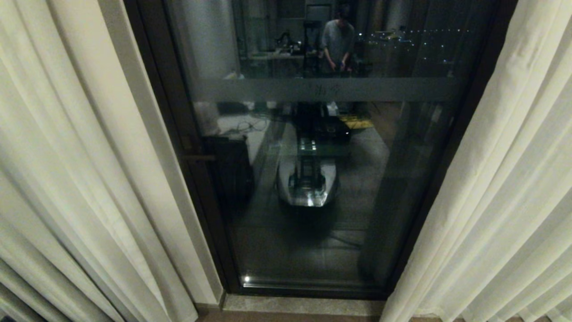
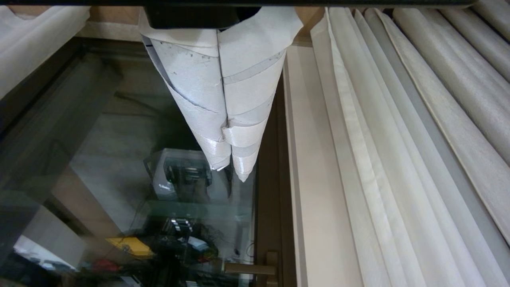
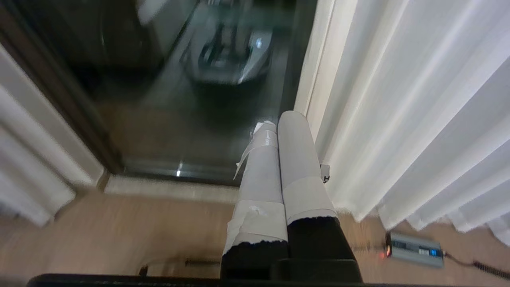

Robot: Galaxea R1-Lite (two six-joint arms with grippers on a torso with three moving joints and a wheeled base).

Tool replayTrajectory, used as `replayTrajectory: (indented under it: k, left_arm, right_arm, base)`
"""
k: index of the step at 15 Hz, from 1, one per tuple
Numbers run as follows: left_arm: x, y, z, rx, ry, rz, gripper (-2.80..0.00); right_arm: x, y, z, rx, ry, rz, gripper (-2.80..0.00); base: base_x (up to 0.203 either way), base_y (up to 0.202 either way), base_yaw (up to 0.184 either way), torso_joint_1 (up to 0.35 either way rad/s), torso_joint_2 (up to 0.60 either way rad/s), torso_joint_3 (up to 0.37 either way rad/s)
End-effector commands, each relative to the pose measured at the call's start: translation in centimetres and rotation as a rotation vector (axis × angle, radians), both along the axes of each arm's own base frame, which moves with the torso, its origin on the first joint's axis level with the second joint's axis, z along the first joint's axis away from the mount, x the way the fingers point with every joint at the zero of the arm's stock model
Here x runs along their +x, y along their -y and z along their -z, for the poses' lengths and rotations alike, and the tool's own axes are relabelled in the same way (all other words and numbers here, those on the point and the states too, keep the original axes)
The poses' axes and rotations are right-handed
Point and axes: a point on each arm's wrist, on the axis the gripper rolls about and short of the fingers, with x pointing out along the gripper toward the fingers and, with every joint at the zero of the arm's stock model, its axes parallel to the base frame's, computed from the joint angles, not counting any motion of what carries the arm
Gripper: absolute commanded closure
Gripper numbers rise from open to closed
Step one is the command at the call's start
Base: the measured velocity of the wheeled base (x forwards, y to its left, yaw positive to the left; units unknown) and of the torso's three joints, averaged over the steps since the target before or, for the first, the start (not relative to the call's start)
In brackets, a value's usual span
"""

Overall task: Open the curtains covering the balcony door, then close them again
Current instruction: Close the inner curtains on both sides

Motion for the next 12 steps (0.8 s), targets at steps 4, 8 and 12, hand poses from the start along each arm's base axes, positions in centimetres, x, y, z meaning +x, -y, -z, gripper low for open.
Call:
replayTrajectory:
  k: [4, 8, 12]
  left_arm:
    - [-0.01, 0.0, -0.02, -0.001, 0.002, -0.001, 0.0]
    - [-0.01, 0.0, -0.02, -0.001, 0.002, -0.001, 0.0]
    - [0.0, 0.0, 0.0, -0.001, 0.001, -0.001, 0.0]
  right_arm:
    - [-1.69, 0.0, 0.24, 0.005, 0.209, 0.02, 0.0]
    - [-1.69, -0.01, 0.24, 0.007, 0.209, 0.019, 0.0]
    - [-1.69, 0.0, 0.26, 0.014, 0.208, 0.02, 0.0]
  base:
    - [0.0, 0.0, 0.0, 0.0, 0.0, 0.0]
    - [0.0, 0.0, 0.0, 0.0, 0.0, 0.0]
    - [0.0, 0.0, 0.0, 0.0, 0.0, 0.0]
